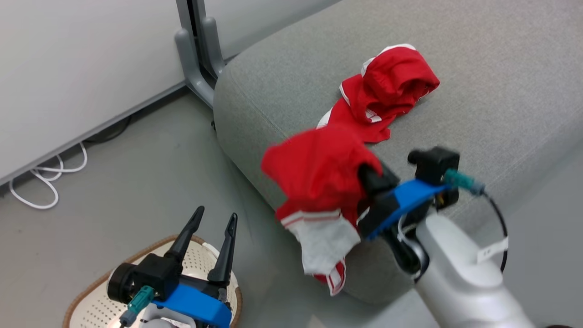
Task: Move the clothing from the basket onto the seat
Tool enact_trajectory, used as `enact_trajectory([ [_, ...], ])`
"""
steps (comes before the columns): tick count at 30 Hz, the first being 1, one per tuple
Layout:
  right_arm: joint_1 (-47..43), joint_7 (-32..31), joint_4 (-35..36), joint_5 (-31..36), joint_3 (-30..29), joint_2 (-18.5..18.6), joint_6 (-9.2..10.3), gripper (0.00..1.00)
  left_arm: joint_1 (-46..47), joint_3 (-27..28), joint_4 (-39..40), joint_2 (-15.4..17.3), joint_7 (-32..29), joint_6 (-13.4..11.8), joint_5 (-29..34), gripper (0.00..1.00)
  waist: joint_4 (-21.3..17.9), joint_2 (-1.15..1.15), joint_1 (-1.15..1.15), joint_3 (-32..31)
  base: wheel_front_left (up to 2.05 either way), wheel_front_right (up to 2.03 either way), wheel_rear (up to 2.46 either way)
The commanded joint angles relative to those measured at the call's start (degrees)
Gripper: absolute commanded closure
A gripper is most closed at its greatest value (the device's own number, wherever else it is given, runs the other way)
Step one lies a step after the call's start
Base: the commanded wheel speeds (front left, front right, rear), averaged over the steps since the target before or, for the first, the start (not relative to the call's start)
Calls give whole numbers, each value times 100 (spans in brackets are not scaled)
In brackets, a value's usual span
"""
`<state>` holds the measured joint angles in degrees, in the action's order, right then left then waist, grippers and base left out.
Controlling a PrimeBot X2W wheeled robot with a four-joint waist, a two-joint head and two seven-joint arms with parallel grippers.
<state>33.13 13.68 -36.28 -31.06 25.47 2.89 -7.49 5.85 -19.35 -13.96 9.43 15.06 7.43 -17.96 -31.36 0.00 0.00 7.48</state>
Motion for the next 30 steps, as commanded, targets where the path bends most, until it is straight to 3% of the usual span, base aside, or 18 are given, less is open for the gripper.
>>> enact_trajectory([
  [1, 183, -25, 41, -5, -57, -2, -1, 100, 79, 12, 30, 66, 17, 7, 47, 0, -34, 0, 0, 148, 0, 0, 0],
  [4, 712, -126, 108, -12, -308, 32, -1, 100, 163, -25, 94, 183, 17, 7, 57, 0, -69, 0, 0, 380, 0, 0, 0],
  [11, 1870, -477, 228, 2, -892, 631, -1, 100, 338, -41, 373, 529, 17, 7, 145, 0, -97, 0, 0, 996, 0, 0, 0],
  [20, 2974, -924, 501, -960, -2027, 1330, -1, 100, 602, -14, 945, 1050, -174, 7, 238, 0, 53, 0, 0, 1937, 0, 0, 0],
  [25, 3424, -629, 405, -718, -2442, 1869, -1, 100, 745, 133, 1451, 1245, -331, -107, 229, 0, 226, 0, 0, 2377, 0, 0, 0],
  [30, 3358, -330, 43, -444, -2465, 2097, -1, 100, 711, 209, 1840, 1393, -467, -163, 242, 0, 386, 0, 0, 2640, 0, 0, 0],
])
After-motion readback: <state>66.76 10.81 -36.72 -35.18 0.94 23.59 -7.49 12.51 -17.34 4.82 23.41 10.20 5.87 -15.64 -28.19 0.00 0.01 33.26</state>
